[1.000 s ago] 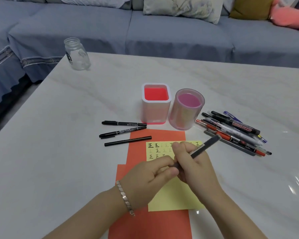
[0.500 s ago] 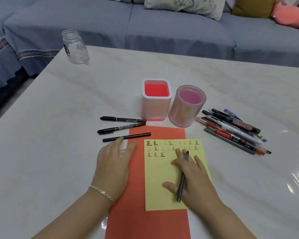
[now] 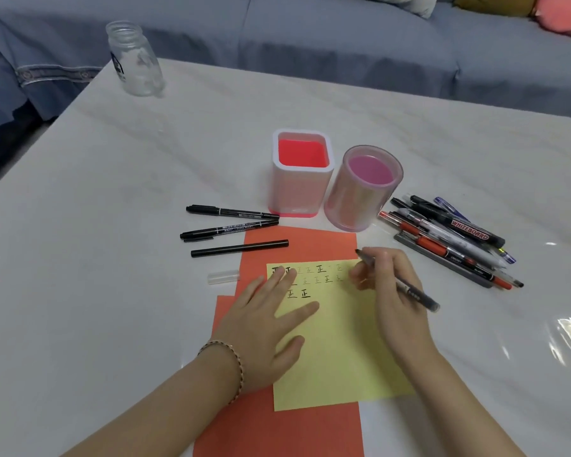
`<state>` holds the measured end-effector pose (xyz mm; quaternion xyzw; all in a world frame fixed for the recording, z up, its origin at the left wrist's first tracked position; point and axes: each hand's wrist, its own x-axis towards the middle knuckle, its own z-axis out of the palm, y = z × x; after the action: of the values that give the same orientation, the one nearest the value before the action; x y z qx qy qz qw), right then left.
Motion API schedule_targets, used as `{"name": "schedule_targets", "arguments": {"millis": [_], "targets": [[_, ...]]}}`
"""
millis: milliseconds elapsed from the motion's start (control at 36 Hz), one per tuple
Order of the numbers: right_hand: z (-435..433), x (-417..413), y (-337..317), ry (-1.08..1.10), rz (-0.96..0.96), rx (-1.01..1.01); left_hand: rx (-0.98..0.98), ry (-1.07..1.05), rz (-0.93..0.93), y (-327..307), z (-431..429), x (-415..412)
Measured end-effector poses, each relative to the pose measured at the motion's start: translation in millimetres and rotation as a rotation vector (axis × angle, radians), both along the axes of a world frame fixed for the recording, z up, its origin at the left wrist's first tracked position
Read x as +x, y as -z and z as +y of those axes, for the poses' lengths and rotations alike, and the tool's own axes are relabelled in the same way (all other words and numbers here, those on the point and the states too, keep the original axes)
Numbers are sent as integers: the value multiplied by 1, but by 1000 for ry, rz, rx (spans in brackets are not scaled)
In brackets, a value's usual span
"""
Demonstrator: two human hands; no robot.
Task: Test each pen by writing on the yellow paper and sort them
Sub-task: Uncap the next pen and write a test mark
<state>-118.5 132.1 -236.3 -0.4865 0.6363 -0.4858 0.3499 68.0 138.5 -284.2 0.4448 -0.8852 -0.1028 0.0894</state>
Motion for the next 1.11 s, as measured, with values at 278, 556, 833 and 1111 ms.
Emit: {"name": "schedule_targets", "arguments": {"millis": [278, 556, 833, 1111], "targets": [[-21, 27, 18, 99, -165, 9, 27, -1, 50, 0, -1, 0], [-15, 31, 38, 225, 61, -80, 47, -6, 51, -1, 0, 0], [-17, 34, 37, 194, 103, -89, 63, -19, 92, -1, 0, -1], [-17, 34, 39, 173, 158, -99, 67, -28, 101, -2, 0, -2]]}}
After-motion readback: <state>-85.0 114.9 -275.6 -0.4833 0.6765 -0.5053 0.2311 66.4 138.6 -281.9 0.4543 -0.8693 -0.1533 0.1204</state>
